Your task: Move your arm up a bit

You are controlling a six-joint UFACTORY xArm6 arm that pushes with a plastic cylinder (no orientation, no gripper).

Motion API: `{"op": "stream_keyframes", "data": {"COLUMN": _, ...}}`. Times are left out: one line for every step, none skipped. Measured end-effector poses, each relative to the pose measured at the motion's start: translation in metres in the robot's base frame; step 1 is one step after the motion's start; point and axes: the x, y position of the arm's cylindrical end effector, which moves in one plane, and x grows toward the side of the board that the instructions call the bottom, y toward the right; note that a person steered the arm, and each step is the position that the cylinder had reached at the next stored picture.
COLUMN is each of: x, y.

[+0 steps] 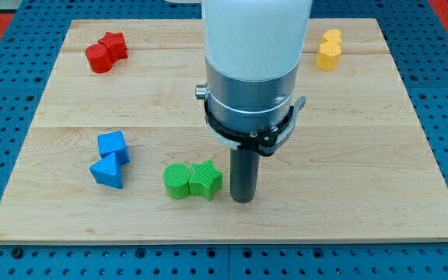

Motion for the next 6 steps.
{"op": "stream_keyframes", "data": {"x": -0.065, "y": 0.022}}
{"op": "stream_keyframes", "data": {"x": -0.105, "y": 0.016}}
{"op": "stream_keyframes", "data": {"x": -0.112, "y": 0.008}}
{"op": "stream_keyframes", "data": {"x": -0.112, "y": 0.008}}
{"op": "stream_keyframes", "data": {"x": -0.125, "y": 0.008}}
{"op": "stream_keyframes", "data": {"x": -0.15, "y": 0.006}}
